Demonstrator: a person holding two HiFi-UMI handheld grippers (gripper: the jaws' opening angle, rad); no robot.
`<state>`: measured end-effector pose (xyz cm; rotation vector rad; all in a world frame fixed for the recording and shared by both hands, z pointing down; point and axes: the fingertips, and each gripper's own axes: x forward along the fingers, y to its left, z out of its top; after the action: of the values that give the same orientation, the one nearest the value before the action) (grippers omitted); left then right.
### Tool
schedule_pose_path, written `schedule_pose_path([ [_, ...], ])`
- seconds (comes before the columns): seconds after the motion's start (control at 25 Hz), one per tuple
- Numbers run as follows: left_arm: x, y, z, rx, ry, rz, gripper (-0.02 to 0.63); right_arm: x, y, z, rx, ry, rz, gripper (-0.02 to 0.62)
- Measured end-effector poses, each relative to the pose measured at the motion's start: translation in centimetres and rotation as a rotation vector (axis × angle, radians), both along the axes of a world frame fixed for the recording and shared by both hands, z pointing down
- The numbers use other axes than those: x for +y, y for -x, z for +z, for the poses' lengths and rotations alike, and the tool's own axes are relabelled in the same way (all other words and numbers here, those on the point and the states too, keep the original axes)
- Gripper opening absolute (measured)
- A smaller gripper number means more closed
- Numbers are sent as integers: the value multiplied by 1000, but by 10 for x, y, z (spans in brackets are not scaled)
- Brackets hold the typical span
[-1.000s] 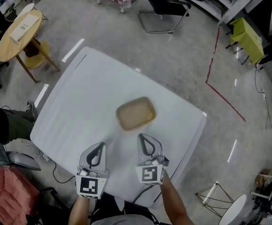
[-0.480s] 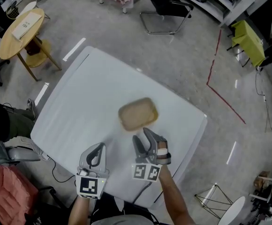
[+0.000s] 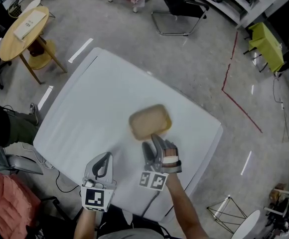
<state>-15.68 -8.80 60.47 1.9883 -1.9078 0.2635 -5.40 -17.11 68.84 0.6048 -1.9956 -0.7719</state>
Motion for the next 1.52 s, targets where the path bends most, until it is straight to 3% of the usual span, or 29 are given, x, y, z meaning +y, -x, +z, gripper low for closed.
schedule_pose_path([
  [0.32, 1, 8, 3, 6, 3, -23, 12, -1, 3, 2, 0, -51, -3, 256],
  [0.6, 2, 12, 7, 13, 13, -36, 12, -9, 3, -5, -22, -139, 16, 122],
  [1.52, 10, 4, -11, 3, -20, -32, 12, -7, -5, -30, -40, -235, 37, 63],
])
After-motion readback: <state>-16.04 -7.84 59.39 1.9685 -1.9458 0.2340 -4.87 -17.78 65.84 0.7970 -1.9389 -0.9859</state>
